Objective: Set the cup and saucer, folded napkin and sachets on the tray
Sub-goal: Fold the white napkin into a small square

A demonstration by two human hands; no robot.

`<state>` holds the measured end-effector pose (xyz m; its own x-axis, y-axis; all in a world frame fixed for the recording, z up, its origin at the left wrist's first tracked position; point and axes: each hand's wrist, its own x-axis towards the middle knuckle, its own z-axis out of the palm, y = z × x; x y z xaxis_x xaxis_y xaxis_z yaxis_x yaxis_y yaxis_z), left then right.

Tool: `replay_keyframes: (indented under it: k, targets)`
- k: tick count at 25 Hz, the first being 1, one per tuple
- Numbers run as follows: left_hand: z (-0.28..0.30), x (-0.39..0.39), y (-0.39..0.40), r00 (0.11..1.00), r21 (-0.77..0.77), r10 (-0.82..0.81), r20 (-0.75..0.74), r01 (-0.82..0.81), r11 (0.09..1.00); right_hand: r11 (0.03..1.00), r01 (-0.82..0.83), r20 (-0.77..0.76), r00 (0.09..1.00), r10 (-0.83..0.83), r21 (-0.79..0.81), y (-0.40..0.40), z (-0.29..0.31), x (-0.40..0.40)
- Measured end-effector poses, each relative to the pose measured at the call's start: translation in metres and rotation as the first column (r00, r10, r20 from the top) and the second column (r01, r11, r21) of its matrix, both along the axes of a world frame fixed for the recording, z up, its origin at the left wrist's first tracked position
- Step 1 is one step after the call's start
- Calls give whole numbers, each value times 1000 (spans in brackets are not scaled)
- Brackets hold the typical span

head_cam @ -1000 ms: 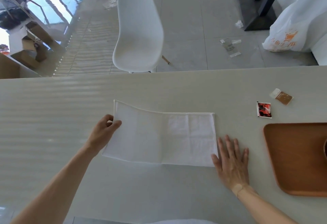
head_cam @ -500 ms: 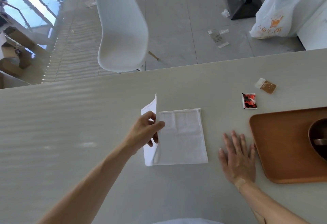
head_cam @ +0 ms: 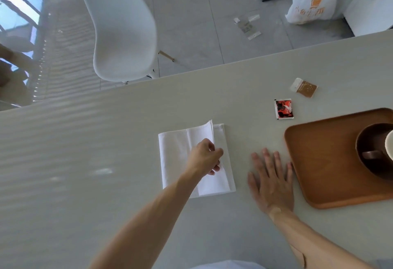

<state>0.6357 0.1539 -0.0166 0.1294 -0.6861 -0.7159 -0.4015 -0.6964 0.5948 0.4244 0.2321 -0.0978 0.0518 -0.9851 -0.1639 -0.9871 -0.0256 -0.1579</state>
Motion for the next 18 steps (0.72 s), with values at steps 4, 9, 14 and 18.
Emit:
replay_keyframes:
  k: [4, 9, 14, 18]
  targets:
    - [-14, -14, -2, 993, 14, -71, 91, 70, 997, 1000, 0, -1, 1000, 0, -4, 0, 0, 0]
    - [-18, -19, 6, 954, 32, -204, 218, 202, 979, 1000, -1, 15, 1000, 1, -22, 1, 1, 0]
    - [-17, -9, 15, 899, 2, -384, 208, 393, 920, 999, 6, 17, 1000, -6, -35, 0, -1, 0]
    - [-16, 18, 40, 917, -255, -332, 223, 383, 888, 999, 13, 53, 999, -10, -53, 0, 1, -1]
